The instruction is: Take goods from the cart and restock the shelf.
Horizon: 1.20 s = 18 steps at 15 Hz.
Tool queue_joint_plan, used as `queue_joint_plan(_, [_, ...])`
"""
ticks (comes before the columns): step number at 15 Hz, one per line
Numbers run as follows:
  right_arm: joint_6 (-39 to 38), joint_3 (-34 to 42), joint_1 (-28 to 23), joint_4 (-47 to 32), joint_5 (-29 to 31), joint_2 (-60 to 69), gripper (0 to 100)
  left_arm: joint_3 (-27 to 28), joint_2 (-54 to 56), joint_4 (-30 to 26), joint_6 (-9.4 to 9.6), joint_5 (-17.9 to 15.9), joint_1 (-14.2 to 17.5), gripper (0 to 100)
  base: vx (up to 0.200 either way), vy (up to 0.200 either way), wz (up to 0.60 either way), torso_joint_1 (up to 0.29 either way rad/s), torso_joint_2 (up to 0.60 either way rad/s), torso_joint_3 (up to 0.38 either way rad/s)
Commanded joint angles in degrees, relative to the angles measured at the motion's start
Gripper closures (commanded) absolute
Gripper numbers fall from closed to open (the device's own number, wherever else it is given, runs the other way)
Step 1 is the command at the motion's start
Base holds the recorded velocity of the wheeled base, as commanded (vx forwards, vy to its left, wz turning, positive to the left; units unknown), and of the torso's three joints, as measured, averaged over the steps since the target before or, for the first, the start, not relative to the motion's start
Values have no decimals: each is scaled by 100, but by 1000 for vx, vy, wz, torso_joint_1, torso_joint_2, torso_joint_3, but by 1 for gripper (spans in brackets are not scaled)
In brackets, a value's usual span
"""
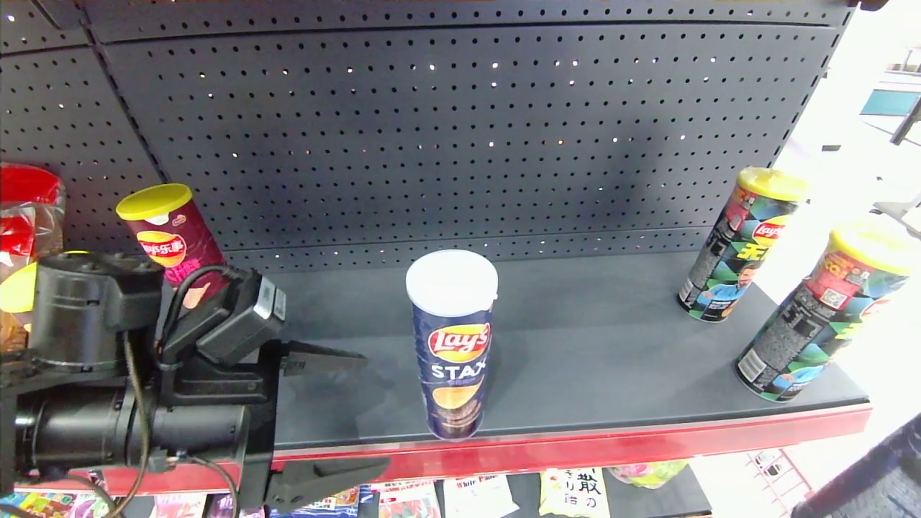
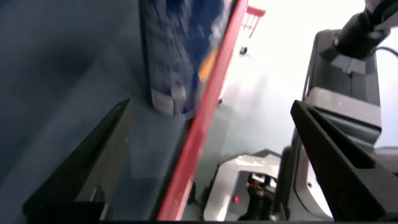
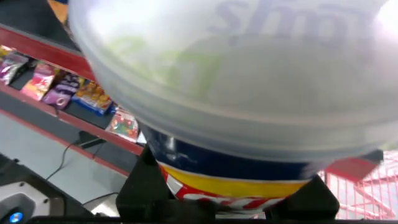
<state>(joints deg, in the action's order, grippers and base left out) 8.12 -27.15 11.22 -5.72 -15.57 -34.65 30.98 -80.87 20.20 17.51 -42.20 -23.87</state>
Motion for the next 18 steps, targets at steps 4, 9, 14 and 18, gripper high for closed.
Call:
queue_joint_plan(4, [5,-1671,838,1310,-192,-3285,100,-689,924,-16,34,195,-21,0,0,0,0,0,0,0])
queue_joint_plan(9, [14,-3051,1234,1916,-166,-5237,100,-962,1293,-25,16,503,-21,0,0,0,0,0,0,0])
queue_joint_plan(14, [-30,-4545,1717,1916,-175,-6757,100,-962,1320,-25,7,705,-21,0,0,0,0,0,0,0])
queue_joint_plan(18, [-30,-5327,1946,1925,-192,-7531,100,-962,1364,-25,-19,881,-4,0,0,0,0,0,0,0])
